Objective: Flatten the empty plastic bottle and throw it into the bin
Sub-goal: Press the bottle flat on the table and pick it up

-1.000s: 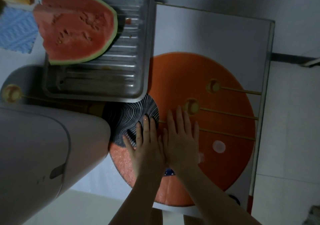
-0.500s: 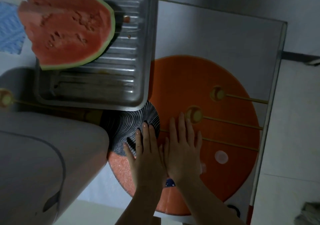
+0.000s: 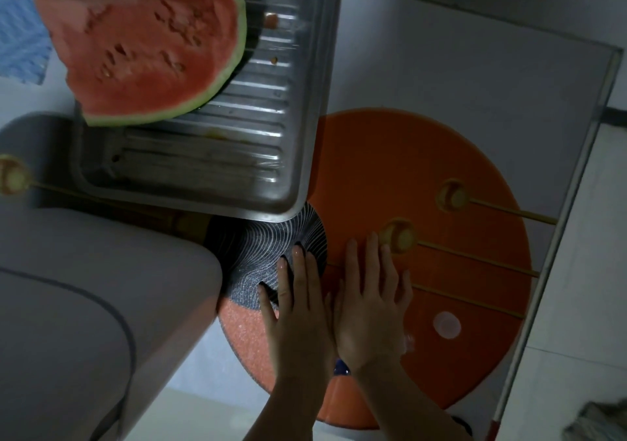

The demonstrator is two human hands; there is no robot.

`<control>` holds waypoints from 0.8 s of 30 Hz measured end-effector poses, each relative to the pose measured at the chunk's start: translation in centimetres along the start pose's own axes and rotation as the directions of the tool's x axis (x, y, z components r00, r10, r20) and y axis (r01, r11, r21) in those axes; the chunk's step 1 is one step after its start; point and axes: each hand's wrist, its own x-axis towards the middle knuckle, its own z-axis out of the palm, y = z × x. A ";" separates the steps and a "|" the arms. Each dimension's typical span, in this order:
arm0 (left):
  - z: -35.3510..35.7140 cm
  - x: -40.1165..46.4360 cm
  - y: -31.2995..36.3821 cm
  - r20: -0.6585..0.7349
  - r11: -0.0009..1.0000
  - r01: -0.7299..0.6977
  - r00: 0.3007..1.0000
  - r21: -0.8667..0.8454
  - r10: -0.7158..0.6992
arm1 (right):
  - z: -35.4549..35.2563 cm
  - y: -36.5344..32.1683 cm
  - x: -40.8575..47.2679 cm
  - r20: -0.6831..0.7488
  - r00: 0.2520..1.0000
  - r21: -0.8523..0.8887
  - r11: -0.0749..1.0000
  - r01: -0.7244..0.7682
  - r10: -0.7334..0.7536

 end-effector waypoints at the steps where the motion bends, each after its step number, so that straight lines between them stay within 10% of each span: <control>1: 0.0 0.0 0.0 -0.008 1.000 -0.001 1.000 -0.002 0.001 | 0.1 0.0 0.0 -0.008 1.000 0.000 1.000 0.001 -0.001; 24: -1.2 -0.6 -0.3 -0.209 0.995 -0.062 0.977 -0.073 0.045 | 0.5 1.1 -1.3 -0.182 0.981 0.147 0.985 0.094 -0.066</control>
